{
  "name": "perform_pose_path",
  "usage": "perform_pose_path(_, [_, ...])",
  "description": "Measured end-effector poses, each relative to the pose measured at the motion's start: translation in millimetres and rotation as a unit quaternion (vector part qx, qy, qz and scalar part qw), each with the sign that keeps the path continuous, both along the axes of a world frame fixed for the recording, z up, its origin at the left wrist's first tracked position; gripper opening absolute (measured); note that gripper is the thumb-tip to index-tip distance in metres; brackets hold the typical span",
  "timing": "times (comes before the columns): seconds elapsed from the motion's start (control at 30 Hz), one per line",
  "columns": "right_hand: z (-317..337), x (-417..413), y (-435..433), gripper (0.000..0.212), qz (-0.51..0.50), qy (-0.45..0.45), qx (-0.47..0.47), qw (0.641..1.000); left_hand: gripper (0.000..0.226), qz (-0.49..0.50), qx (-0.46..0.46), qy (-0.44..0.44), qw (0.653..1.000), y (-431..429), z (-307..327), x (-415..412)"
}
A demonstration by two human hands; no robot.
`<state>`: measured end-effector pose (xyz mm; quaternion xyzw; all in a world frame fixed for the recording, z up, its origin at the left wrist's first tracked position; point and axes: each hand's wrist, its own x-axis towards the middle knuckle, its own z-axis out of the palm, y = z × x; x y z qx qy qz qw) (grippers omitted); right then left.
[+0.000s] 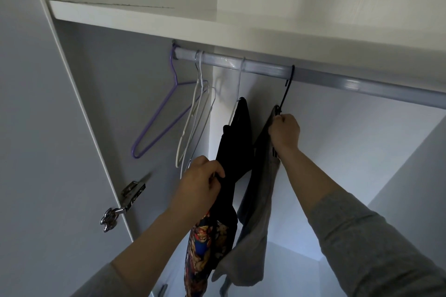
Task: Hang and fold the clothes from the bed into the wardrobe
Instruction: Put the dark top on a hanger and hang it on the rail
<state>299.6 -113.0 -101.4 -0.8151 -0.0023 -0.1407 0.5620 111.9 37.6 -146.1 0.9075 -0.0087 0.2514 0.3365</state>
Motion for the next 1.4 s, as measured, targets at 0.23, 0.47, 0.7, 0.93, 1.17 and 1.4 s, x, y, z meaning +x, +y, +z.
perform_pose_path(0.23, [1, -14, -5, 0.028, 0.031, 0.024, -0.002, 0.999, 0.023, 0.001, -0.005, -0.005, 1.0, -2, -3, 0])
perform_pose_path(0.47, [-2, -46, -15, 0.013, 0.021, -0.009, -0.016, 1.0, 0.028, 0.003, -0.031, -0.004, 1.0, -1, -4, -3])
perform_pose_path(0.7, [-2, -84, -32, 0.017, 0.045, 0.011, -0.024, 0.999, 0.03, -0.021, -0.042, -0.009, 0.999, 0, -9, -3])
perform_pose_path(0.93, [-5, -133, -35, 0.03, -0.017, 0.035, 0.001, 0.999, 0.033, -0.081, -0.1, -0.001, 0.992, 12, -16, -10])
perform_pose_path(1.17, [-19, -194, -35, 0.027, -0.089, 0.047, 0.021, 0.995, 0.024, -0.144, -0.18, 0.017, 0.973, 10, -10, -34])
perform_pose_path(1.4, [-19, -271, -83, 0.024, -0.186, 0.045, 0.016, 0.981, 0.023, -0.258, -0.235, 0.065, 0.935, -55, 11, -62])
